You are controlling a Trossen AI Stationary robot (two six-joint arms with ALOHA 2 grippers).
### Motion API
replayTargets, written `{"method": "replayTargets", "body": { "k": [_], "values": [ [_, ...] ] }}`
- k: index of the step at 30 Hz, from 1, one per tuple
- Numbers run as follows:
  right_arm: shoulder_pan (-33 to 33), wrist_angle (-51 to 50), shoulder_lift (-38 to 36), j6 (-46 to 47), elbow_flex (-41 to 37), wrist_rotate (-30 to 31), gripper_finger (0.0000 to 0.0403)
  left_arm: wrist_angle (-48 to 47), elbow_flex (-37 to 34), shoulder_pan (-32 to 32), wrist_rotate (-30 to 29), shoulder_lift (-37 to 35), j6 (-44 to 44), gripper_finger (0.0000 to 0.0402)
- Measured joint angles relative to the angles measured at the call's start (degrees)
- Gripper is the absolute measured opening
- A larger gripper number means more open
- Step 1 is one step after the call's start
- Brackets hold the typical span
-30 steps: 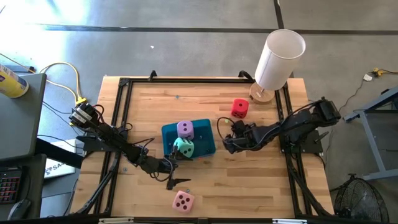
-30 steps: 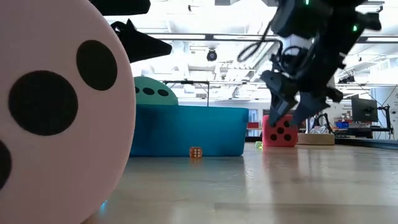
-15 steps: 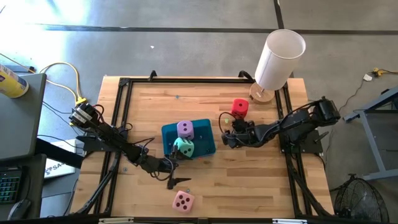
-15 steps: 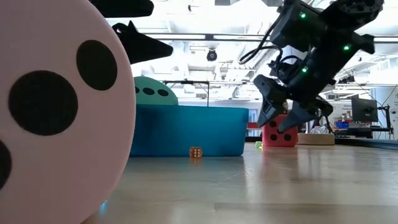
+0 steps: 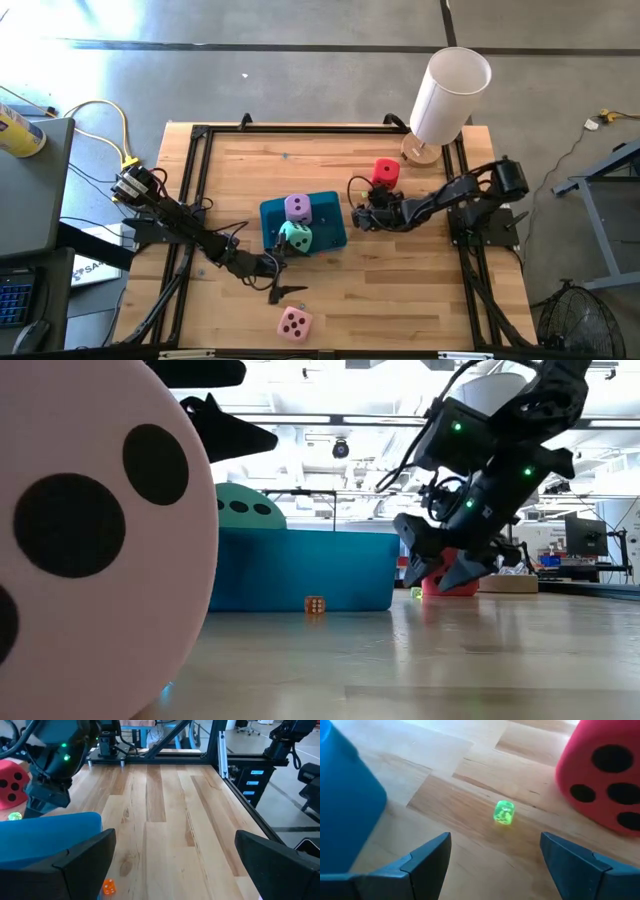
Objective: Pick & Place Dice
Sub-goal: Put the small light green dice into the blue bin
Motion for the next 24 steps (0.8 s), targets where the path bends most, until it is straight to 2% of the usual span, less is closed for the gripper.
{"method": "replayTargets", "body": {
  "k": [24],
  "values": [
    [-3.0,6.3,3.6,-3.1,0.0,0.1,0.0297,-0.2,0.0,0.0,0.0,0.0,0.0,0.0400]
  ]
}}
